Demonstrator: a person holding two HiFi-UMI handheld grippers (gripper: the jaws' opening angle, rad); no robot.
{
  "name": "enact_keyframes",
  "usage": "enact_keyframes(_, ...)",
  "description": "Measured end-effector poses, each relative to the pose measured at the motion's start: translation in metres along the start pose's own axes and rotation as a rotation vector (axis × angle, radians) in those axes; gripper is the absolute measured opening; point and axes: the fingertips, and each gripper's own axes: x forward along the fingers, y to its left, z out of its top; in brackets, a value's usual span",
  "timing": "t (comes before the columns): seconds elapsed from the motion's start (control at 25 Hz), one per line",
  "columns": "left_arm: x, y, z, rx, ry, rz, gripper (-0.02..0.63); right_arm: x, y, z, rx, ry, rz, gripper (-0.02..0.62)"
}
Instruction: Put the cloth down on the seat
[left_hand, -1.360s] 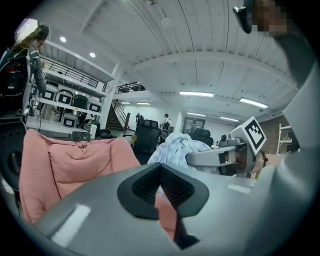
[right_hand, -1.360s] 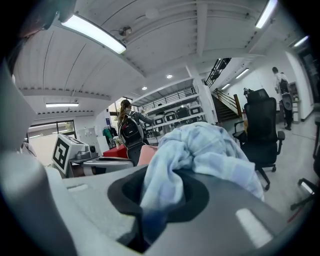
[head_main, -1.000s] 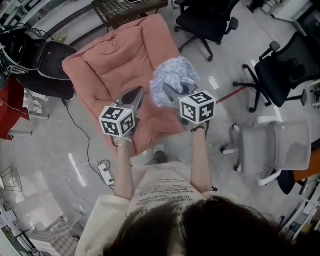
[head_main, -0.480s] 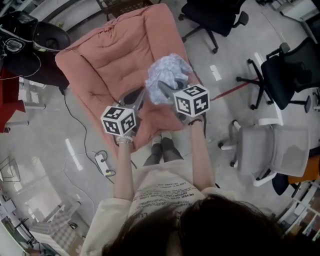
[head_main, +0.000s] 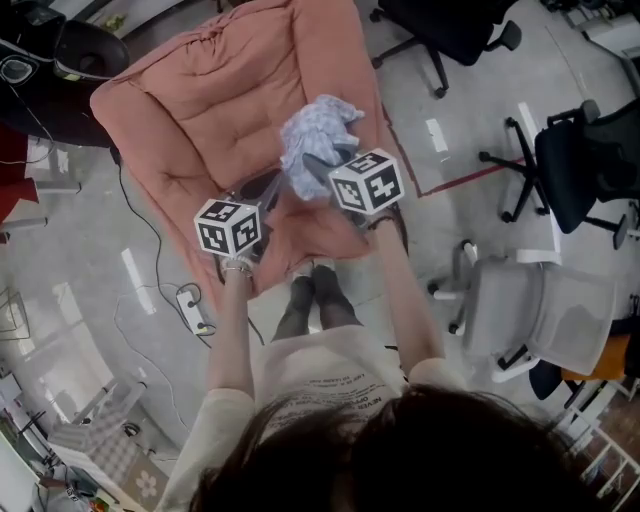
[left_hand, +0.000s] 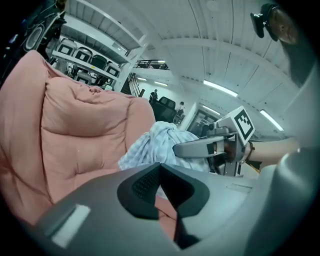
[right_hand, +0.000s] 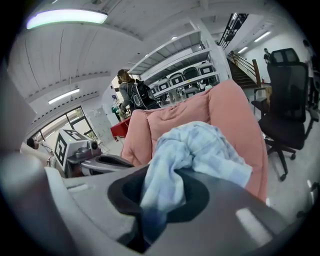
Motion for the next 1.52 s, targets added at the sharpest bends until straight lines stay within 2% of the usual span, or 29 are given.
enact_keyframes(0.32,0.029,0.041,-0.027,-0.067,0.047,0.01,-0.003,0.046,-0.032,-0.035,0.01,0.095,0.029,0.071)
enact_keyframes(0.72,0.052,0.059,-0.064,-0.123,0.122,0.035,-0.003,0.09,-0.055,-0.073,0.014,0.215,0.018,0.071)
enact_keyframes(1.12,0.073,0.066,-0.102,-0.155,0.106,0.047,-0.003,0.115,-0.075,-0.115,0.011,0.281,0.0,0.072)
enact_keyframes(1.36,0.077,0.064,-0.126,-0.176,0.116,0.05,-0.003,0.125,-0.082,-0.142,0.008,0.381,-0.032,0.077)
enact_keyframes(1.52,0.075,0.064,-0.136,-0.188,0.116,0.056,-0.003,0.132,-0.08,-0.161,0.014,0.411,-0.043,0.091)
